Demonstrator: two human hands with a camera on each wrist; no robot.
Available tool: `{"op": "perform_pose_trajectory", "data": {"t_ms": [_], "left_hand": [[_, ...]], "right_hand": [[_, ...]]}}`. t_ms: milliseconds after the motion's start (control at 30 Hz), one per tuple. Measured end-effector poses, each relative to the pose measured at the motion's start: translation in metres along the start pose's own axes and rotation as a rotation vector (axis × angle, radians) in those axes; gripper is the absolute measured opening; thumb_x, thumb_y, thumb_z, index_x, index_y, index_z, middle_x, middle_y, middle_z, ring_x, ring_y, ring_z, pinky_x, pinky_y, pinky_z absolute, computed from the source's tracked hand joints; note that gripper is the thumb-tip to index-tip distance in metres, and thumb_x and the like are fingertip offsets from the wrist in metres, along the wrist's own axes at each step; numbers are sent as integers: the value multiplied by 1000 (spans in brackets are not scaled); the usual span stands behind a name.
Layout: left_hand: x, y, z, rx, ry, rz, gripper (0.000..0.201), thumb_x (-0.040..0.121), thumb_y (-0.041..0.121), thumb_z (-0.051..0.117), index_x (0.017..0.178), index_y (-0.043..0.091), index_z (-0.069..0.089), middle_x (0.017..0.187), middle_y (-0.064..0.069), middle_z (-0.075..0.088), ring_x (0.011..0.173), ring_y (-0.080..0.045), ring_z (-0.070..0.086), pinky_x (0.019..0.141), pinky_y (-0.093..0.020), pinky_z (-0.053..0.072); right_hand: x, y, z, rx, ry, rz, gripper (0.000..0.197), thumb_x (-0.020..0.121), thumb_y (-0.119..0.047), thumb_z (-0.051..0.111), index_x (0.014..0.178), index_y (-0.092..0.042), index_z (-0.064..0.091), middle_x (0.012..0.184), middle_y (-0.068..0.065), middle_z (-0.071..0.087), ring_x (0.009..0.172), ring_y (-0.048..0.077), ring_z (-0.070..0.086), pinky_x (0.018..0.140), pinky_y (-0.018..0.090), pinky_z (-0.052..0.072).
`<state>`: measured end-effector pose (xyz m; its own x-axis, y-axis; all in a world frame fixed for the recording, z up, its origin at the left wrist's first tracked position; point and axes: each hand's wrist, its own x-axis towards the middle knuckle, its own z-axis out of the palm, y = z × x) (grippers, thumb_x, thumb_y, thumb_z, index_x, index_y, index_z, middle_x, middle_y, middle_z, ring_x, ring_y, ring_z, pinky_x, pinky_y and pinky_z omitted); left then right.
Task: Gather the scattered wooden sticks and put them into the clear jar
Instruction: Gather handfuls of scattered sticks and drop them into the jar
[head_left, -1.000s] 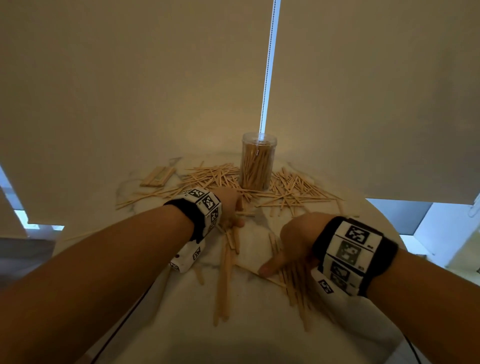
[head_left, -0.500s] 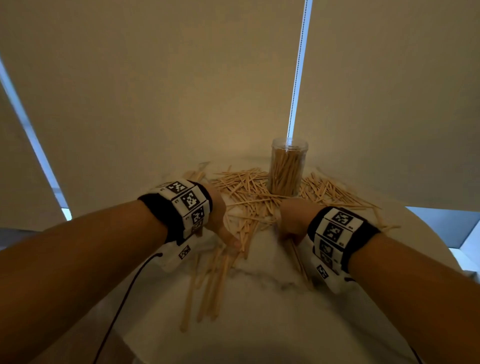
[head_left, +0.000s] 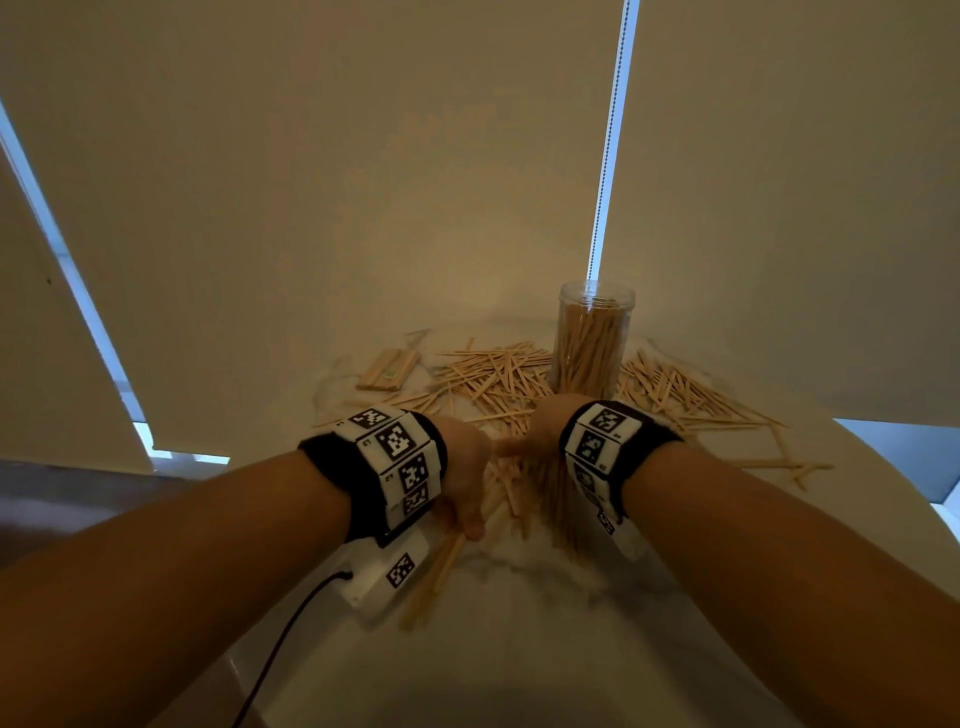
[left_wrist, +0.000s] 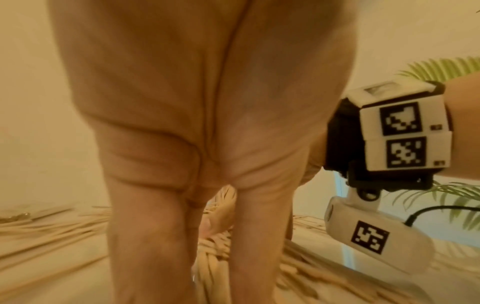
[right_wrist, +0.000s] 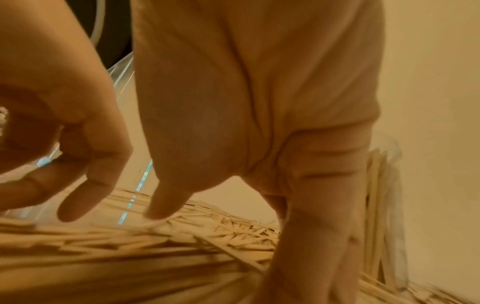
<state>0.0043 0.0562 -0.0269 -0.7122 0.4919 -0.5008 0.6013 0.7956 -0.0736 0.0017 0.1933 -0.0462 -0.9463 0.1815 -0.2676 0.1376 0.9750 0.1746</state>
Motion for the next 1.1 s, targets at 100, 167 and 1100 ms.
{"op": "perform_pose_trajectory", "data": {"t_ms": [100,167,1100], "left_hand": [[12,-5,0,0,109,13,56,81,42,78,122,5,68,108,-5,71,97,-20,66,82,-32,54],[20,-10,0,-33,175,25,59,83,40,77,128,4,64,123,-9,68,111,-25,64,95,-37,54],[46,2,-2,-25,208,-35,36,102,22,50,126,-3,59,97,-10,59,97,-26,57,85,-32,45]], "right_hand": [[6,0,0,-117,38,-19,44,91,-61,57,90,-18,69,76,3,57,67,20,53,78,36,56],[2,6,-7,-59,11,1,44,87,-55,66,101,-14,73,88,2,67,73,20,57,77,32,56],[-41,49,-6,-135,-212,17,23,105,-25,35,94,-11,50,78,0,45,72,17,45,79,32,36]]}}
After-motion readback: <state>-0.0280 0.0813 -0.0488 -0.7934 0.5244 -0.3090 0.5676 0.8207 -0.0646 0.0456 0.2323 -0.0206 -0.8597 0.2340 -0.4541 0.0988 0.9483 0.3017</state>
